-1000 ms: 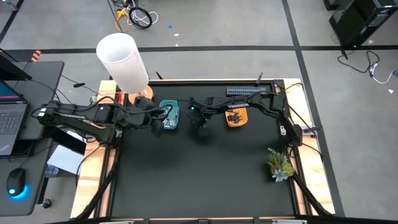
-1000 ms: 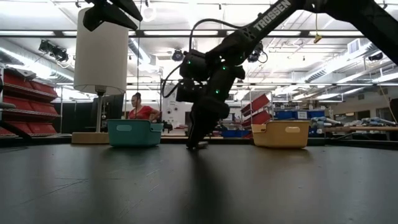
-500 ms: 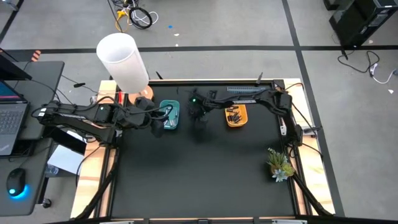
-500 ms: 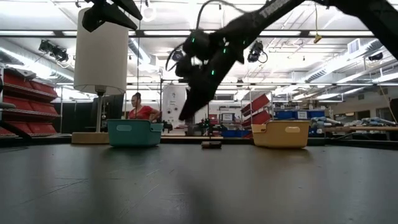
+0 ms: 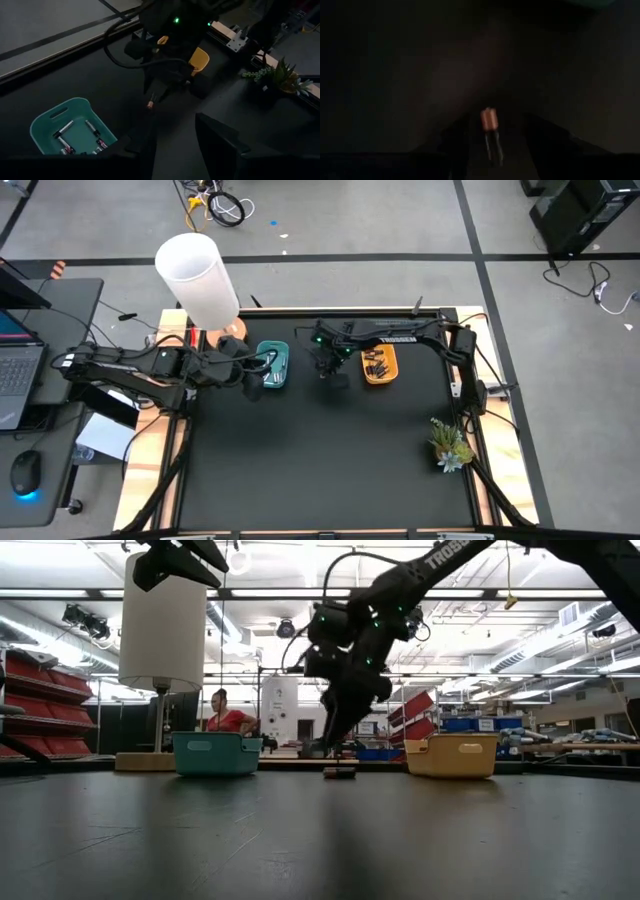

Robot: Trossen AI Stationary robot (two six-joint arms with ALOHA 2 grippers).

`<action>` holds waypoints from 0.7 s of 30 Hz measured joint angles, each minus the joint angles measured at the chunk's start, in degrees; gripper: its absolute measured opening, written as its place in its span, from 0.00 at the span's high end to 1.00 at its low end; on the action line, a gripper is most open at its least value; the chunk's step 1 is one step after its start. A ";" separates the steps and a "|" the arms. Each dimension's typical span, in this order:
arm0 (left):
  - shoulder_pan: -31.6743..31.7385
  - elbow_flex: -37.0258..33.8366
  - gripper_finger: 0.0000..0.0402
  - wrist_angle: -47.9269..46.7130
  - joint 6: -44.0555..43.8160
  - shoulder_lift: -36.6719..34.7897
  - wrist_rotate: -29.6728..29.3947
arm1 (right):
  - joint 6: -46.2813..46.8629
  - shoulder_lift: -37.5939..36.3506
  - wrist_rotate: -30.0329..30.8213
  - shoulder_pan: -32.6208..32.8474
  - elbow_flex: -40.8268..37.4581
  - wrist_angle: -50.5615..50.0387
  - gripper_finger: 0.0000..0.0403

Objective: Sort batteries
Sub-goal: Put the black battery into the yellow bin

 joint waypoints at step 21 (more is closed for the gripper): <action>0.00 0.00 0.63 -0.05 0.03 0.00 -0.02 | 0.53 -0.47 2.64 0.12 -12.13 6.00 0.81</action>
